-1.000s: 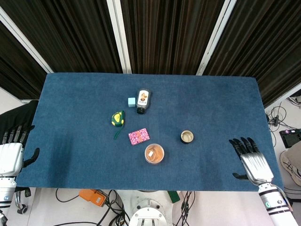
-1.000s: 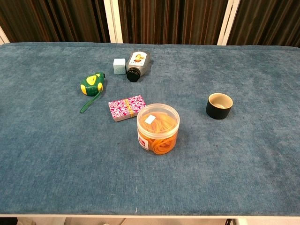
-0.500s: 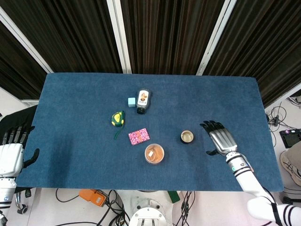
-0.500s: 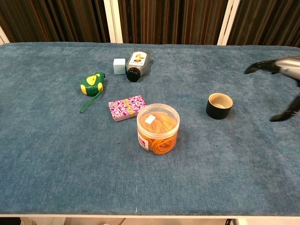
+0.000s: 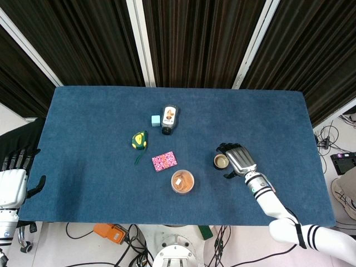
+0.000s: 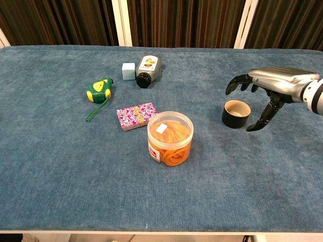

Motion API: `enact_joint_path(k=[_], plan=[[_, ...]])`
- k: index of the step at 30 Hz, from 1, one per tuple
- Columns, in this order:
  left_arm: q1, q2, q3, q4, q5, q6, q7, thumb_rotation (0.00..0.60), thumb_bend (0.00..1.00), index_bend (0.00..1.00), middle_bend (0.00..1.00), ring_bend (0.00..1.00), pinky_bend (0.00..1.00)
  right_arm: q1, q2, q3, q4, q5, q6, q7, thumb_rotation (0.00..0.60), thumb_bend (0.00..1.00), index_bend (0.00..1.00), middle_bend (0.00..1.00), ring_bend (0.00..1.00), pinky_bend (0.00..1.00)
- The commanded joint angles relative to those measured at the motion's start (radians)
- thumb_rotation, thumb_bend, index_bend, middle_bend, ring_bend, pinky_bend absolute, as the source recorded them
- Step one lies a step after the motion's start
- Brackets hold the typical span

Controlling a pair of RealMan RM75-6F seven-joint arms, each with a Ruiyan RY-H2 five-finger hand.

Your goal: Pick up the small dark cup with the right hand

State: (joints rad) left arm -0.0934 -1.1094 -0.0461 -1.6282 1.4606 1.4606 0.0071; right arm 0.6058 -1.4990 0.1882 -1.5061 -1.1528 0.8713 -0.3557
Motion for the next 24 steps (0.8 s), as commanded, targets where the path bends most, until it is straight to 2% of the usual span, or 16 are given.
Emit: enact_joint_path(k=[1, 5, 11, 20, 24], plan=[[-0.001, 0.001, 0.000, -0.002, -0.003, -0.004, 0.000, 0.600, 0.34, 0.14, 0.04, 0.08, 0.07, 0.013, -0.016, -0.002, 0.012, 0.010, 0.005, -0.008, 0.600, 0.12, 0.35, 0.28, 0.29, 0.31], [-0.001, 0.002, 0.000, -0.003, -0.004, -0.005, 0.002, 0.600, 0.34, 0.14, 0.04, 0.08, 0.07, 0.030, -0.032, -0.005, 0.021, 0.018, 0.009, -0.021, 0.600, 0.13, 0.36, 0.29, 0.31, 0.33], [-0.001, 0.004, -0.001, -0.006, -0.008, -0.007, 0.001, 0.600, 0.34, 0.14, 0.04, 0.08, 0.07, 0.043, -0.055, -0.014, 0.030, 0.016, 0.026, -0.028, 0.600, 0.23, 0.40, 0.32, 0.37, 0.39], [-0.002, 0.007, -0.001, -0.008, -0.014, -0.015, 0.000, 0.600, 0.34, 0.14, 0.04, 0.08, 0.07, 0.054, -0.068, -0.032, 0.040, 0.032, 0.033, -0.041, 0.600, 0.27, 0.41, 0.38, 0.42, 0.49], [-0.002, 0.008, -0.002, -0.011, -0.019, -0.016, -0.001, 0.600, 0.34, 0.14, 0.04, 0.08, 0.07, 0.061, -0.069, -0.041, 0.041, 0.045, 0.028, -0.054, 0.600, 0.27, 0.41, 0.39, 0.43, 0.50]])
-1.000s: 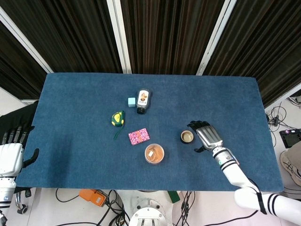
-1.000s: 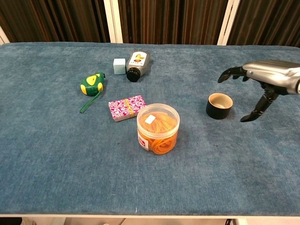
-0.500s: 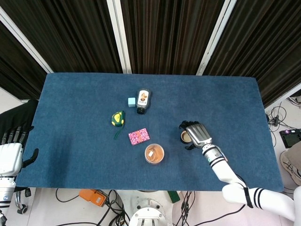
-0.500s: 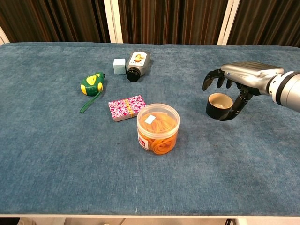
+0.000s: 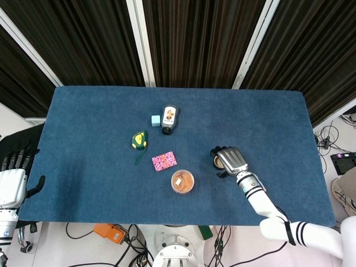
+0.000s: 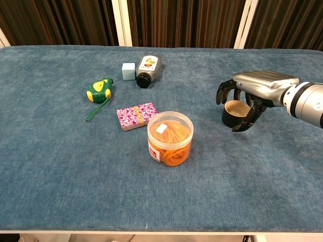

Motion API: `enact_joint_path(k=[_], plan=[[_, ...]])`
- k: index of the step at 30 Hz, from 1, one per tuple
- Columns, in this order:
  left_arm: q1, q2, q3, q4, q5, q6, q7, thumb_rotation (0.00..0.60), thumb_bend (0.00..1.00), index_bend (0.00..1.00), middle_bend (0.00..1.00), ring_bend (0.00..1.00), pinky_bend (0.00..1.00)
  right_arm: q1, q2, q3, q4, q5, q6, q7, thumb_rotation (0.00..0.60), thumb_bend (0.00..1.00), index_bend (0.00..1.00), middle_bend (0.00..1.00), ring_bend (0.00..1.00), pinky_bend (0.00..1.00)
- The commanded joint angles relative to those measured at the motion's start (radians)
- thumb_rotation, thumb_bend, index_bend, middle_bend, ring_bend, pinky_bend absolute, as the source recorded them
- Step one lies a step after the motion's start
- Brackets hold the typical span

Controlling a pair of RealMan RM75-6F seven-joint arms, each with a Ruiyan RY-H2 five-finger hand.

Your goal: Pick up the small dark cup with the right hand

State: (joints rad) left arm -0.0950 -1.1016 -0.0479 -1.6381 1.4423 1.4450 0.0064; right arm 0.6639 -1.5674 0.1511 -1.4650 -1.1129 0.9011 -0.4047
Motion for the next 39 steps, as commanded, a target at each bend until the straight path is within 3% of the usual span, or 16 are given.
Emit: enact_joint_path(k=[1, 10, 19, 28, 34, 39], plan=[[0.000, 0.000, -0.001, -0.001, -0.002, -0.001, 0.000, 0.600, 0.34, 0.14, 0.04, 0.08, 0.07, 0.004, 0.000, -0.005, -0.001, 0.007, -0.003, -0.007, 0.600, 0.28, 0.42, 0.40, 0.43, 0.51], [0.001, 0.001, -0.003, -0.007, -0.009, -0.002, -0.005, 0.600, 0.34, 0.14, 0.04, 0.08, 0.07, 0.013, -0.006, -0.017, 0.002, 0.017, 0.003, -0.021, 0.600, 0.38, 0.52, 0.47, 0.52, 0.61], [0.002, 0.001, -0.005, -0.010, -0.013, -0.003, -0.010, 0.600, 0.34, 0.14, 0.04, 0.08, 0.07, 0.013, 0.006, -0.022, -0.012, 0.016, 0.024, -0.023, 0.600, 0.42, 0.55, 0.52, 0.57, 0.65], [0.003, 0.000, -0.007, -0.009, -0.015, 0.000, -0.014, 0.600, 0.34, 0.14, 0.04, 0.08, 0.07, 0.011, 0.076, 0.050, -0.089, -0.044, 0.116, 0.037, 0.600, 0.42, 0.58, 0.54, 0.59, 0.67], [0.000, -0.001, -0.008, -0.008, -0.017, -0.006, -0.016, 0.600, 0.34, 0.14, 0.04, 0.08, 0.07, 0.010, 0.166, 0.128, -0.187, -0.075, 0.198, 0.058, 0.600, 0.42, 0.58, 0.54, 0.59, 0.68], [-0.002, -0.002, -0.010, -0.006, -0.020, -0.012, -0.024, 0.600, 0.34, 0.14, 0.04, 0.08, 0.07, 0.030, 0.185, 0.188, -0.187, -0.101, 0.233, 0.106, 0.600, 0.42, 0.58, 0.55, 0.60, 0.69]])
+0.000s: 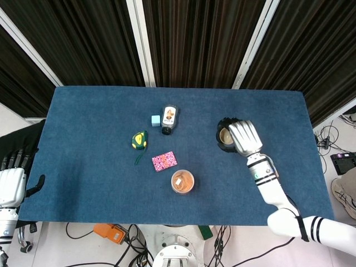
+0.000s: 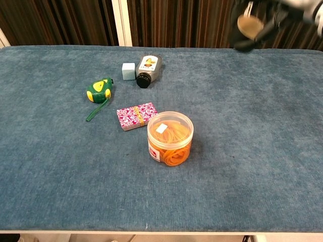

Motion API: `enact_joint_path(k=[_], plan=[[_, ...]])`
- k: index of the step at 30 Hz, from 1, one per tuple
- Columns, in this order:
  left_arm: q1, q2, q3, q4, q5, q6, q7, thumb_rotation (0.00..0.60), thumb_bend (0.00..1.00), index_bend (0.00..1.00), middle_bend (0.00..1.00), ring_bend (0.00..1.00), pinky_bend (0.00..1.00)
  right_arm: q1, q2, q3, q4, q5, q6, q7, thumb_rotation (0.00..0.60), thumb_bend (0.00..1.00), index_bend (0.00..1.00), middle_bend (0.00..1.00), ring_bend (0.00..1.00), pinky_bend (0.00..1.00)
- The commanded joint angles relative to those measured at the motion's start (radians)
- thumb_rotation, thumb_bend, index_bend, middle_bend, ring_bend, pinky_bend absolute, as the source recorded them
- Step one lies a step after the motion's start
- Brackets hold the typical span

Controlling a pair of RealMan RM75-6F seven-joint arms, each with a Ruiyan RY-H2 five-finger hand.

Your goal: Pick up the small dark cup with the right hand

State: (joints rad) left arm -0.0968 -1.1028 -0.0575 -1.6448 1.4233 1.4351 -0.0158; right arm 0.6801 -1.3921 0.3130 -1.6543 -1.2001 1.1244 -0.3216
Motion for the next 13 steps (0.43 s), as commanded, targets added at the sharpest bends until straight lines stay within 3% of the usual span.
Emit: enact_joint_path(k=[1, 13], plan=[[-0.001, -0.001, 0.000, 0.002, -0.002, -0.002, -0.003, 0.600, 0.34, 0.14, 0.04, 0.08, 0.07, 0.028, 0.012, 0.039, 0.010, -0.014, -0.001, 0.035, 0.600, 0.42, 0.58, 0.55, 0.61, 0.70], [-0.004, -0.001, -0.009, 0.011, -0.018, -0.010, -0.018, 0.600, 0.34, 0.14, 0.04, 0.08, 0.07, 0.298, -0.039, 0.163, 0.211, 0.127, -0.227, -0.026, 0.600, 0.42, 0.59, 0.56, 0.61, 0.70]])
